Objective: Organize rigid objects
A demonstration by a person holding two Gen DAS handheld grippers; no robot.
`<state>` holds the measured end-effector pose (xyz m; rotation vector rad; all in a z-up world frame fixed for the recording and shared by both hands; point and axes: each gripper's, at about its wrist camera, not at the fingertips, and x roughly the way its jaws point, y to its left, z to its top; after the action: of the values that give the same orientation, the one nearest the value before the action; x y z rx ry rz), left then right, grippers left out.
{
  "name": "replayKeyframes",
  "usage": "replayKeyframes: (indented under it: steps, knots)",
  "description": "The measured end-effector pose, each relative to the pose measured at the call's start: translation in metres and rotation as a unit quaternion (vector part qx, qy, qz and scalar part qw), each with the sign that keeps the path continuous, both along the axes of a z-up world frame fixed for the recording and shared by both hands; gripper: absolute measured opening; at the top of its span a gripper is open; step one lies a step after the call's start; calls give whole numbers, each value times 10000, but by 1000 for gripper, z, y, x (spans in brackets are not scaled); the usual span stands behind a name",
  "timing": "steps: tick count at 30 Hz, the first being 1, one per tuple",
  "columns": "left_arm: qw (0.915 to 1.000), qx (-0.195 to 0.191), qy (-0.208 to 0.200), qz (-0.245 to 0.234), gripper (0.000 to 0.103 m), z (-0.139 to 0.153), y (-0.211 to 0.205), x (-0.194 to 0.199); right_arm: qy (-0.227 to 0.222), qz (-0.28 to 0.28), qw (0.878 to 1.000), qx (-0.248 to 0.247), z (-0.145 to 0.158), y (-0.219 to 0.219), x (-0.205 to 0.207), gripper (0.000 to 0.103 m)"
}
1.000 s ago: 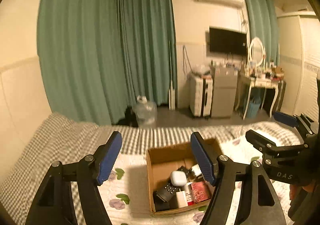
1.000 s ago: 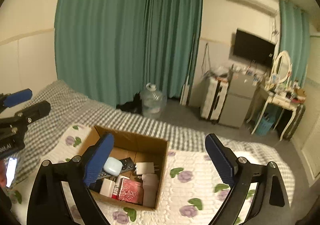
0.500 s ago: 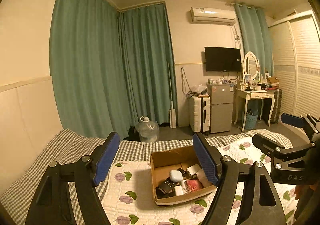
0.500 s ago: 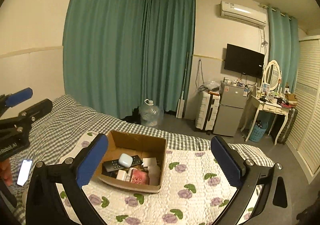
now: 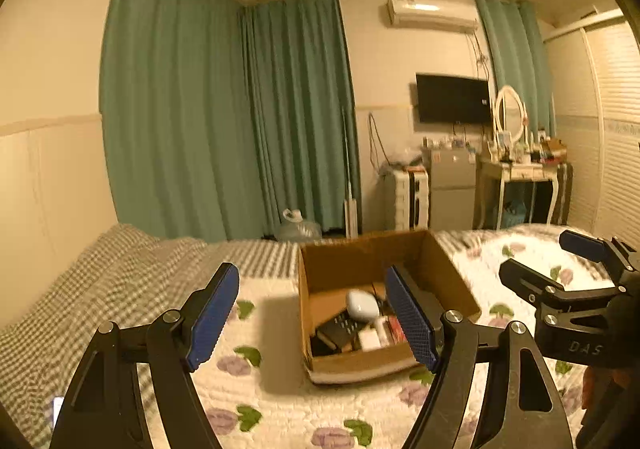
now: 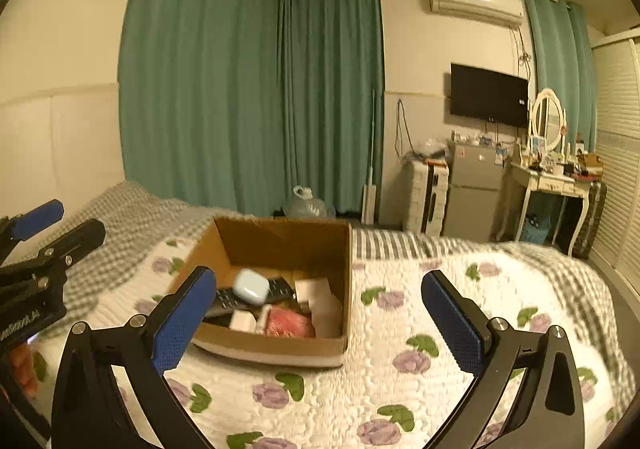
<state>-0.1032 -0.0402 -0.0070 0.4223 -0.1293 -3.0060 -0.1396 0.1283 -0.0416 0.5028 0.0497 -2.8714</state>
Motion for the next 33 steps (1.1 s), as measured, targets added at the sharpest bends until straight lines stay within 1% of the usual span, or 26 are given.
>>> replayKeyframes:
  steps: [5, 9, 17, 25, 33]
  knots:
    - [9996, 110, -252, -9, 79, -16, -6, -8, -93, -101, 9999, 13, -12, 1, -8, 103]
    - [9993, 172, -325, 16, 79, -21, -8, -5, -156, -141, 9998, 2, -17, 3, -10, 103]
    - [9994, 223, -278, -37, 79, -19, -9, 2, -115, -135, 9998, 6, -12, 4, -6, 103]
    - [9992, 189, -329, -86, 79, -20, -7, -2, -115, -159, 9998, 36, -13, 4, -5, 103]
    - [9989, 258, -373, -123, 79, -22, -9, -5, -154, -157, 9997, 86, -15, 3, -6, 103]
